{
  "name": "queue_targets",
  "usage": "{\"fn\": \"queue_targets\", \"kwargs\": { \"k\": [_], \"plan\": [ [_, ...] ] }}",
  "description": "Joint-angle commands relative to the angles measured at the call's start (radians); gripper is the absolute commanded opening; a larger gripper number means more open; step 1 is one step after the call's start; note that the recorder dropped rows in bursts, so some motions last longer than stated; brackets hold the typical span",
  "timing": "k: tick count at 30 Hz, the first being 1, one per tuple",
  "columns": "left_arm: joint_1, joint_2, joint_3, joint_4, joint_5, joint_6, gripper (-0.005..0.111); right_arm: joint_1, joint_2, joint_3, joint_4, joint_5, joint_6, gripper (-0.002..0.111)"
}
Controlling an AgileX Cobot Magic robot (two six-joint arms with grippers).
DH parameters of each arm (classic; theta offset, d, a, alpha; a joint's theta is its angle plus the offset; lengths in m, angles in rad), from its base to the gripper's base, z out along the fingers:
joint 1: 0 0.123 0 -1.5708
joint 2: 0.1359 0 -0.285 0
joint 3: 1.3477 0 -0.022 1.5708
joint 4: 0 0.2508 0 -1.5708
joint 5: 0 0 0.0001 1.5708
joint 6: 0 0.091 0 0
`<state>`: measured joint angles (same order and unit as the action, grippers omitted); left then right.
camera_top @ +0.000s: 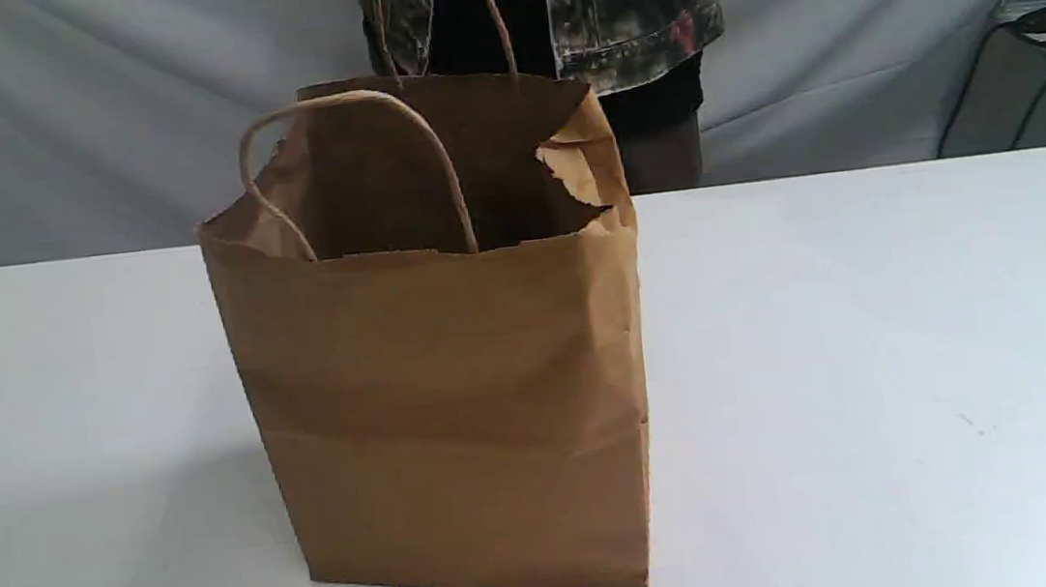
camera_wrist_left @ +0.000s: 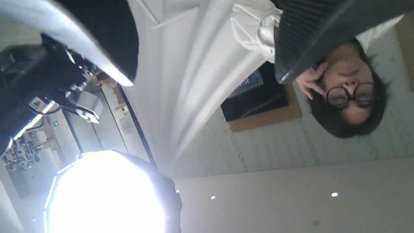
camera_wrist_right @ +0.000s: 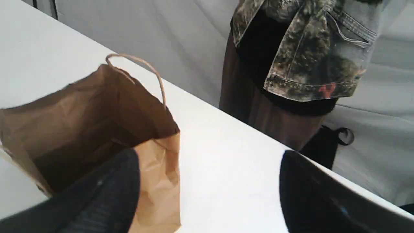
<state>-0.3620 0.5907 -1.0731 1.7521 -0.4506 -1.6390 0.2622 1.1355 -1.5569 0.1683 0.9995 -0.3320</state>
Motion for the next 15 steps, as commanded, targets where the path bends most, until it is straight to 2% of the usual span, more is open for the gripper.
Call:
{"fn": "queue_targets", "kwargs": {
  "k": [1,9,15],
  "plan": [
    [0.002,-0.053,0.000,-0.008,0.014,-0.009,0.063,-0.004,-0.136,0.138,-0.065,-0.087,0.011,0.061],
    [0.002,-0.148,0.000,-0.008,0.010,-0.009,0.063,-0.004,-0.459,0.457,-0.168,-0.423,0.011,0.060],
    [0.002,-0.211,0.000,-0.008,0.002,-0.009,0.063,-0.004,-0.630,0.557,-0.228,-0.490,0.011,0.060]
  ]
}}
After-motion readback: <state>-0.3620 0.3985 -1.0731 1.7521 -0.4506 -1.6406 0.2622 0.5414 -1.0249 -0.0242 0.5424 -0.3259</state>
